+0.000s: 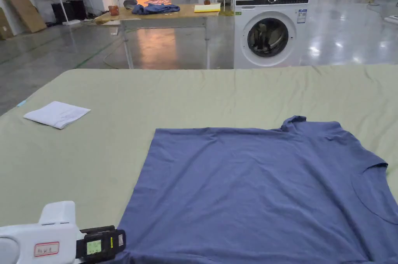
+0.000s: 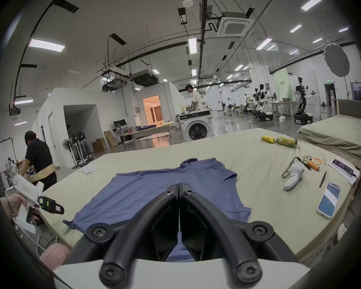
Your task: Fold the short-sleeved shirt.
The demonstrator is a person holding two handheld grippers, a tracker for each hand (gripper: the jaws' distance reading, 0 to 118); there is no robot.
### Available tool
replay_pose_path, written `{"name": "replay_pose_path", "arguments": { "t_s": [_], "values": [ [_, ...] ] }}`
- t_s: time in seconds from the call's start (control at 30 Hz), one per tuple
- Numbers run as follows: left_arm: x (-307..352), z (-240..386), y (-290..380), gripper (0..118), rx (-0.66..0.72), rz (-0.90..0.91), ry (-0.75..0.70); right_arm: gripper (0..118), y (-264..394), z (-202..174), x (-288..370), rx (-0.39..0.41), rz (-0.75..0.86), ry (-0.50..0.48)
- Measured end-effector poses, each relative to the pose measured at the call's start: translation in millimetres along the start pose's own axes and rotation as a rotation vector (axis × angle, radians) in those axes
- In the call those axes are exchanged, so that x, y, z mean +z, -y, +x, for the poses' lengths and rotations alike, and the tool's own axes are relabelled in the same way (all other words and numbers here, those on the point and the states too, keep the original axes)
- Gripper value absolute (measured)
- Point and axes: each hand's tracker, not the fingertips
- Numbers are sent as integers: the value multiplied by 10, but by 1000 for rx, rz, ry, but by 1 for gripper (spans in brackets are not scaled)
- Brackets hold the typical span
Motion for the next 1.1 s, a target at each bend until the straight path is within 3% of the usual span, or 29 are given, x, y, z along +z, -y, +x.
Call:
{"name": "replay_pose_path", "arguments": {
  "t_s": [0.03, 0.17, 0.27, 0.33, 0.43, 0.53, 0.6, 0.67, 0.73, 0.83, 0.97, 1.0, 1.03, 1.07, 1.1],
  "values": [
    [-129, -43, -7, 100, -21, -36, -40, 0, 8, -21, -11, -9, -7, -2],
    [-620, -217, -27, 101, -40, -116, -173, 0, -4, -83, -53, -59, -21, -38],
    [-818, -147, 135, 101, -162, -233, -225, 0, -27, -128, -88, -23, -22, -53],
    [-765, -37, 201, 99, -269, -183, -250, 0, -23, -151, -105, 23, -30, -52],
    [-649, 113, 221, 76, -235, -198, -211, 0, 12, -139, -145, 37, -42, -57],
    [-544, 271, 277, 29, -333, -180, -149, 0, 62, -89, -190, 17, -65, -49],
    [-573, 296, 321, 7, -352, -183, -108, 0, 92, -47, -207, -7, -78, -30],
    [-602, 242, 299, 0, -312, -167, -99, 0, 114, 18, -218, -44, -87, -21],
    [-552, 202, 277, 0, -149, -136, 6, 0, 119, 98, -191, -68, -91, -5],
    [-392, 215, 248, 0, -61, -98, 165, 0, 60, 327, -112, -59, -106, 24],
    [-125, 329, 196, 0, -114, 4, 77, 0, -31, 888, 0, -65, -232, 118],
    [-80, 334, 178, 0, -128, 29, 60, 2, -10, 1019, 1, -86, -286, 92],
    [-33, 340, 155, 0, -148, 51, 38, 15, 15, 1158, -4, -108, -364, 74],
    [42, 394, 118, 0, -164, 62, 17, 44, 57, 1257, -14, -113, -427, 75],
    [63, 412, 96, 0, -171, 56, 13, 93, 107, 1315, -30, -101, -478, 101]
  ]
}}
